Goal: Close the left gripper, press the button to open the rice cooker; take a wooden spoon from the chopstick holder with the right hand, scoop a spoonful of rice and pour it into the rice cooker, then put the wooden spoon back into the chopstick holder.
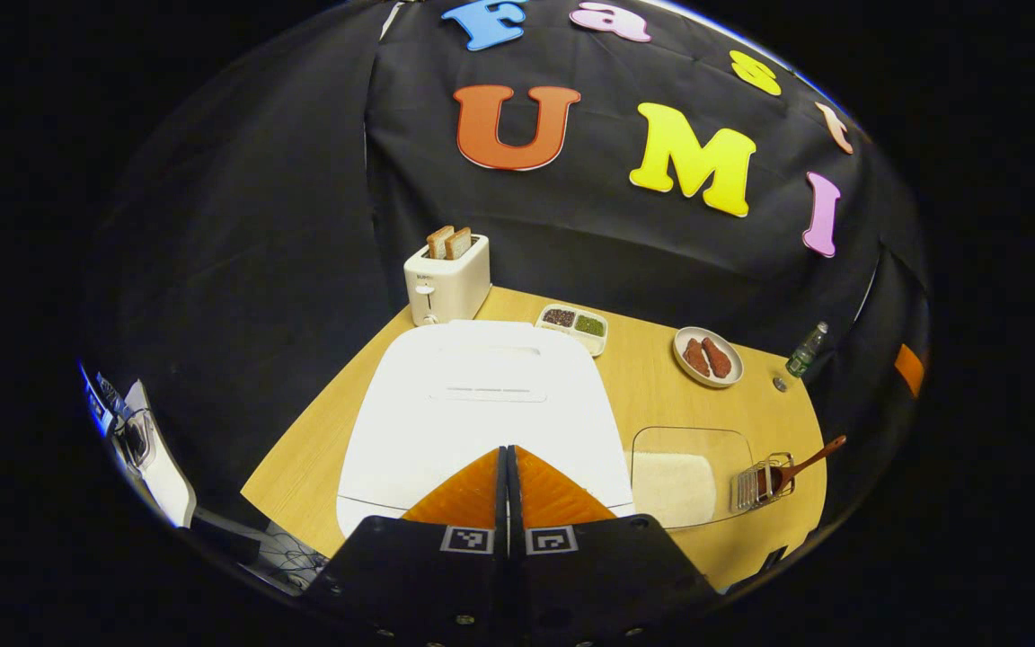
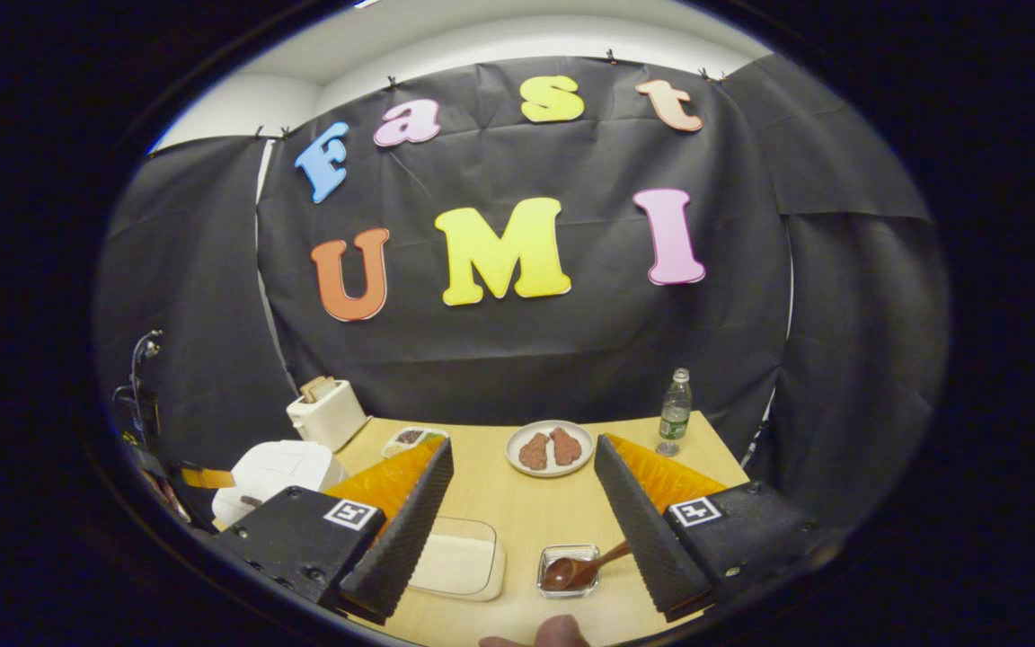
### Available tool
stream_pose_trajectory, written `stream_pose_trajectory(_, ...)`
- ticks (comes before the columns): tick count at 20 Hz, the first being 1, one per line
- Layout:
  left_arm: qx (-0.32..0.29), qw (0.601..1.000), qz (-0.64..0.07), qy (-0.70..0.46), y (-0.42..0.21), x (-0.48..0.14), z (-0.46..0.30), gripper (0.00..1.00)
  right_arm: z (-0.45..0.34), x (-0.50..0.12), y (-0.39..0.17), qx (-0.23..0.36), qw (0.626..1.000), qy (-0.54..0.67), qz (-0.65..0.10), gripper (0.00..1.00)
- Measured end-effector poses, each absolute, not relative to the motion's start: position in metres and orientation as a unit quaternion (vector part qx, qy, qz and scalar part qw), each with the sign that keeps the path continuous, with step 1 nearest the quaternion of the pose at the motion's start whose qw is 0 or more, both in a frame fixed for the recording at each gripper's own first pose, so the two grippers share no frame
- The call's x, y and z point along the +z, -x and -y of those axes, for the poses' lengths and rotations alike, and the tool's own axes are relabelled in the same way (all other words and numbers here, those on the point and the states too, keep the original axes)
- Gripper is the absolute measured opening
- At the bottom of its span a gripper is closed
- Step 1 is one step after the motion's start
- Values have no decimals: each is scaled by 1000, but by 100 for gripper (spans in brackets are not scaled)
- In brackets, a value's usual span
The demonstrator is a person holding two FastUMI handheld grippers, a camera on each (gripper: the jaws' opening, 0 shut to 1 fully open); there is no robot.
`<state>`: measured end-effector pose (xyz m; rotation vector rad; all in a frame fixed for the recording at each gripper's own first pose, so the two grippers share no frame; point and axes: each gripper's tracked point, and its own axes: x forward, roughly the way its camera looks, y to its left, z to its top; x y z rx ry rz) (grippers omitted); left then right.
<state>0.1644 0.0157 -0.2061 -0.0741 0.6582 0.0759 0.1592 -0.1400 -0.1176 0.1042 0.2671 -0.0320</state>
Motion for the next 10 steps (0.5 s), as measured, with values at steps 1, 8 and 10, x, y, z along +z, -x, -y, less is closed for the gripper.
stream_pose_trajectory(1,39,943,-330,37,-166,-213,-20,0,141,-117,-160,-19,990,-46,-133,99)
stream_pose_trajectory(8,38,927,-366,75,-158,-243,-23,0,139,-120,-158,-36,988,-46,-145,100)
stream_pose_trajectory(10,36,922,-377,76,-156,-248,-22,0,134,-120,-157,-35,988,-45,-145,100)
